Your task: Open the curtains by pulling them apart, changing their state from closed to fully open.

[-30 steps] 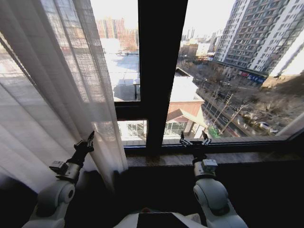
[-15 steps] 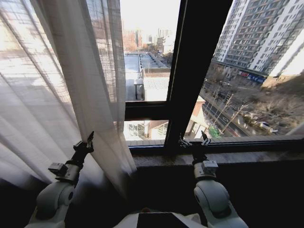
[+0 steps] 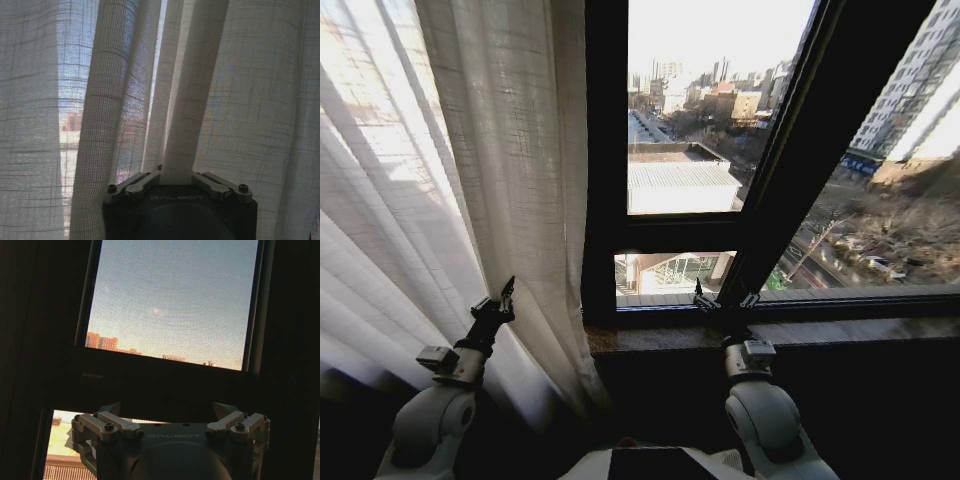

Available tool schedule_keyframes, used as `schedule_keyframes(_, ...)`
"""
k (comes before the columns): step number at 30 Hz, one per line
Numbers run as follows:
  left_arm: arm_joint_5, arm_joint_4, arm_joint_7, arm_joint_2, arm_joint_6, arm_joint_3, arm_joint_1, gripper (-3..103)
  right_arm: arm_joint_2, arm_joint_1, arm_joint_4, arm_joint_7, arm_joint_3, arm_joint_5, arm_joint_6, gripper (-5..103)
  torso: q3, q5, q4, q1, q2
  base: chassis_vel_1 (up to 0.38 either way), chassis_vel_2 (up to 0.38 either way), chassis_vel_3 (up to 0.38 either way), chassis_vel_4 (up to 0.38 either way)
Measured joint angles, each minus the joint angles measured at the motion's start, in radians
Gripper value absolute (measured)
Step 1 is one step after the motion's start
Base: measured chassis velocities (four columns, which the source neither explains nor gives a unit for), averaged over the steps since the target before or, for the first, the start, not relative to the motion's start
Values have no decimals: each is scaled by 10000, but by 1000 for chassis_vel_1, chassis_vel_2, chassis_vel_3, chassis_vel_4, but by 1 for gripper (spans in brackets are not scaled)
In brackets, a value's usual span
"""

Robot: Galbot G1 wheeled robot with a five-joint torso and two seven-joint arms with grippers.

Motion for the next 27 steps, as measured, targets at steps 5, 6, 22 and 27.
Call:
schedule_keyframes(5,9,-37,0,-37,-81,-77,89,0,16,-57,3,-11,-37,-124,6,100,1,1,-1,0,0,342,341,-346,-344)
schedule_keyframes(6,10,-40,0,-42,-129,-126,129,0,47,-80,11,-12,-84,-169,9,100,1,3,-1,0,-1,350,334,-341,-364)
schedule_keyframes(22,-22,-90,-5,-52,-342,-290,307,0,102,-475,163,17,-214,-402,72,100,1,0,-1,0,0,352,352,-352,-353)
schedule_keyframes(27,-18,-106,-8,-135,-343,-271,294,0,154,-476,114,33,-361,-477,79,100,1,1,-1,1,-1,352,353,-344,-343)
